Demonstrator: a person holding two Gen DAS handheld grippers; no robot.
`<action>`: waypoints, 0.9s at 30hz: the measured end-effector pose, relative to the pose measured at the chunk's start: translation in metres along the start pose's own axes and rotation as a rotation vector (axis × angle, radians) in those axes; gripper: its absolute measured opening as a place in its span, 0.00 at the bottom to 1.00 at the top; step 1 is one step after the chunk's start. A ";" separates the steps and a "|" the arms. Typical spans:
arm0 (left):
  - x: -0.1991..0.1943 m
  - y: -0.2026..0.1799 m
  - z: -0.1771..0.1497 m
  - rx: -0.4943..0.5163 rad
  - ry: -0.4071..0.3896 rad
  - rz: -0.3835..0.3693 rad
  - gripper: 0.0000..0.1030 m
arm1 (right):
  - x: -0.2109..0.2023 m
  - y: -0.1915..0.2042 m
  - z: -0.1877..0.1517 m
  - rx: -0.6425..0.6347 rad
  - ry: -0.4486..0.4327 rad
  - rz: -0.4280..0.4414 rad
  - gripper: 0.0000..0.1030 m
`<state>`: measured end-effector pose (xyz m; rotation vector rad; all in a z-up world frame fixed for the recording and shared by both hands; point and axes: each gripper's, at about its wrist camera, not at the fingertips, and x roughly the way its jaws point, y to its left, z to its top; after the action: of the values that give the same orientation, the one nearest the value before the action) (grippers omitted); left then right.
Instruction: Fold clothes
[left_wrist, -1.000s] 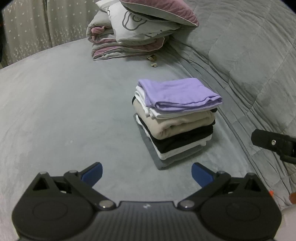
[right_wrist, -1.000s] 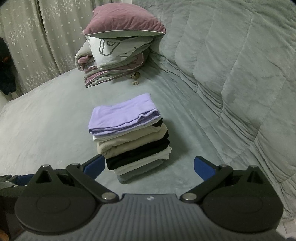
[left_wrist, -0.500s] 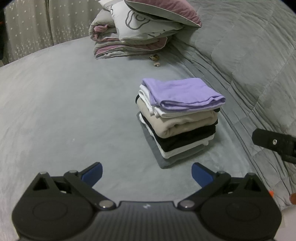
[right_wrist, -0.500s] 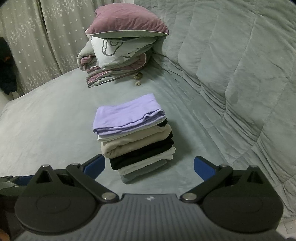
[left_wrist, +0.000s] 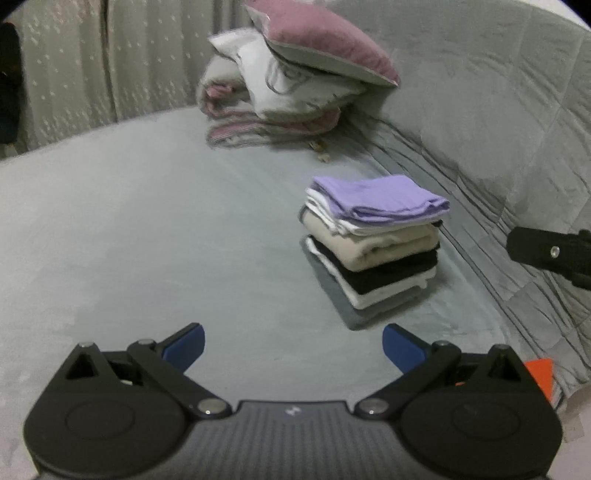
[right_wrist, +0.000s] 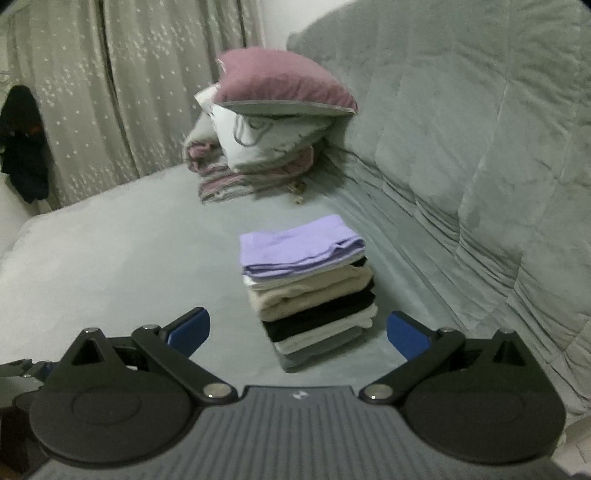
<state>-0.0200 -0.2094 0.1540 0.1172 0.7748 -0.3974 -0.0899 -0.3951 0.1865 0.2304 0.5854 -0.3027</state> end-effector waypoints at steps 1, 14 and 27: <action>-0.007 0.003 -0.005 0.008 -0.017 0.012 0.99 | -0.006 0.006 -0.004 0.001 -0.017 -0.003 1.00; -0.082 0.026 -0.072 0.083 -0.110 0.032 0.99 | -0.071 0.040 -0.071 0.020 -0.104 -0.058 1.00; -0.099 0.020 -0.095 0.112 -0.103 0.015 0.99 | -0.100 0.067 -0.110 -0.010 -0.138 -0.052 1.00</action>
<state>-0.1386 -0.1377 0.1547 0.2060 0.6494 -0.4294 -0.2019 -0.2791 0.1632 0.1832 0.4572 -0.3631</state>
